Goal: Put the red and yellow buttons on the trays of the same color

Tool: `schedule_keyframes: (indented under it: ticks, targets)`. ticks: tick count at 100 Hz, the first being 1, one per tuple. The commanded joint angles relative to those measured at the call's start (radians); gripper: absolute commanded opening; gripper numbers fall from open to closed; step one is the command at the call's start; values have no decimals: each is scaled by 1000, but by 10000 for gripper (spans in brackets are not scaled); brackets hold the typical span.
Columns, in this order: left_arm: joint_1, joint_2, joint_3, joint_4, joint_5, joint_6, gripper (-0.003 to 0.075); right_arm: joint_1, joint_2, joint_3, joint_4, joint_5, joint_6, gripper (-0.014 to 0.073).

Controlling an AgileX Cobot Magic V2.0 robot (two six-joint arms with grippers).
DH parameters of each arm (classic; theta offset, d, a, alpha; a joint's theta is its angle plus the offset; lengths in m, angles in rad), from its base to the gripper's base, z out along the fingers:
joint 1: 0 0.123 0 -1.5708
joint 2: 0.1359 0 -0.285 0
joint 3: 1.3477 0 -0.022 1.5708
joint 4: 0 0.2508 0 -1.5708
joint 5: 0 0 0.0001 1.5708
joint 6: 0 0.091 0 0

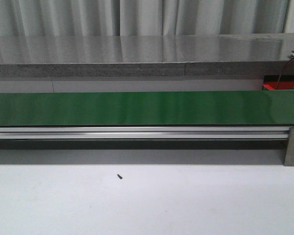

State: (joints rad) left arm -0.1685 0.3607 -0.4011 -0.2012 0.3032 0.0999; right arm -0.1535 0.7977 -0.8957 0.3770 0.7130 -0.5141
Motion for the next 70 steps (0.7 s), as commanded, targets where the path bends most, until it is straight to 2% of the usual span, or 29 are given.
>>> schedule_keyframes:
  ticks: [1, 20, 44, 70]
  targets:
    - [-6, 7, -27, -7, -84, -3, -20, 0, -41, -13, 23, -50, -14, 119]
    - [-6, 7, -27, -7, -84, -3, -20, 28, -109, 89, 23, -100, -20, -99]
    - [-6, 7, -27, -7, -84, -3, -20, 100, -213, 245, 23, -235, -24, -85]
    - [-6, 7, -27, -7, -84, -3, -20, 102, -227, 295, 24, -224, -24, -85]
